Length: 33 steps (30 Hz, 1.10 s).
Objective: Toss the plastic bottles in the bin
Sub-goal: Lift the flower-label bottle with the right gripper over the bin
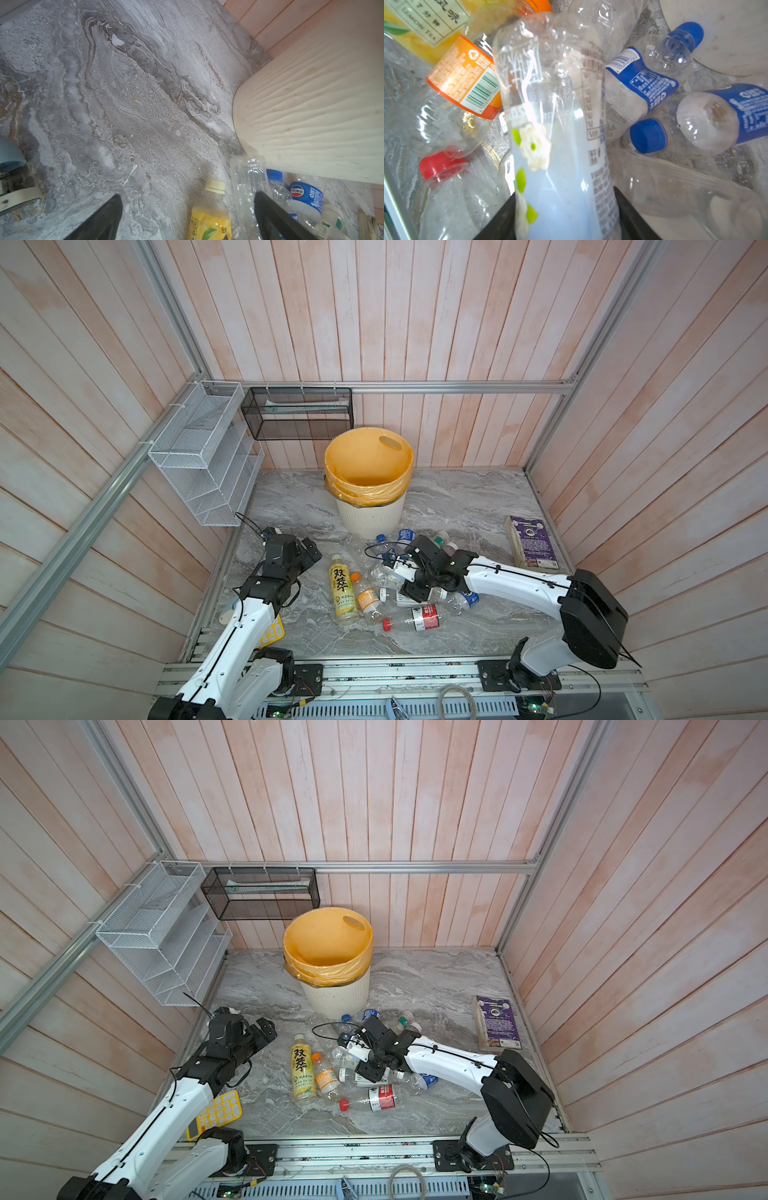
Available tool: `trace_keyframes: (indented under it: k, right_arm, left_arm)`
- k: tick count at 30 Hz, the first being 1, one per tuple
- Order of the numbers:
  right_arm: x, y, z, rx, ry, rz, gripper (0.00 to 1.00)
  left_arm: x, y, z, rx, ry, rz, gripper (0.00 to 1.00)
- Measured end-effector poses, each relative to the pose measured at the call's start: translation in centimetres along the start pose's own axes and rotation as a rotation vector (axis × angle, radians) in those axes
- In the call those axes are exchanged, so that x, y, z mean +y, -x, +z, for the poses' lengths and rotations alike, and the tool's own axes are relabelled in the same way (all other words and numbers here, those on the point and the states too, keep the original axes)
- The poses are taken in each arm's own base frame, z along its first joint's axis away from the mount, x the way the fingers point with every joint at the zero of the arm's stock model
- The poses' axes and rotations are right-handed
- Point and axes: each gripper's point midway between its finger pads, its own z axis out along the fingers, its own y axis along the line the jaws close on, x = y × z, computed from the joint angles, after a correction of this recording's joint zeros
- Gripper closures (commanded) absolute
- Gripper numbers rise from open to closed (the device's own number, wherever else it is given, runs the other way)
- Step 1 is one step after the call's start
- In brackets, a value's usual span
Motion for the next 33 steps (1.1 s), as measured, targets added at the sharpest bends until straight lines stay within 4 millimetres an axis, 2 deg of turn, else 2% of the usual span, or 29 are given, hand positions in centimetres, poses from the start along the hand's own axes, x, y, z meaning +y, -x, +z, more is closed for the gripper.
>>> trace_keyframes:
  k: [5, 9, 13, 20, 23, 25, 28, 32, 33]
  right_arm:
    - [-0.2, 1.5, -2.0, -0.077, -0.015, 0.001, 0.42]
    - [-0.7, 3.8, -5.6, -0.215, -0.053, 0.018, 0.44]
    - [-2.4, 5.7, -10.6, -0.394, -0.123, 0.079, 0.44]
    - [-8.8, 7.5, -23.0, -0.802, -0.360, 0.272, 0.45]
    - [-10.9, 8.4, -26.0, -0.887, -0.406, 0.329, 0.45]
    - [-12.5, 10.1, -27.6, -0.926, -0.415, 0.354, 0.45]
    - [-15.1, 14.0, -29.2, -0.974, -0.389, 0.379, 0.45]
    - [-18.1, 21.2, -30.9, -1.058, -0.291, 0.384, 0.40]
    - [-18.7, 22.9, -30.8, -1.068, -0.256, 0.379, 0.37]
  left_arm:
    - [0.0, 0.0, -0.1, 0.000, 0.000, 0.000, 0.00]
    - [0.0, 0.0, -0.3, -0.006, -0.004, -0.005, 0.00]
    - [0.1, 0.0, -0.4, -0.006, -0.003, -0.004, 0.00]
    - [0.6, -0.6, -0.4, 0.007, 0.008, -0.001, 0.00]
    - [0.8, -0.9, -0.3, 0.012, 0.011, -0.001, 0.00]
    - [0.9, -1.1, -0.3, 0.020, 0.011, 0.000, 0.00]
    - [0.8, -1.3, -0.3, 0.031, 0.006, 0.000, 0.00]
    - [0.8, -1.7, -0.3, 0.043, 0.008, 0.008, 0.00]
    - [0.8, -1.9, -0.3, 0.050, 0.009, 0.012, 0.00]
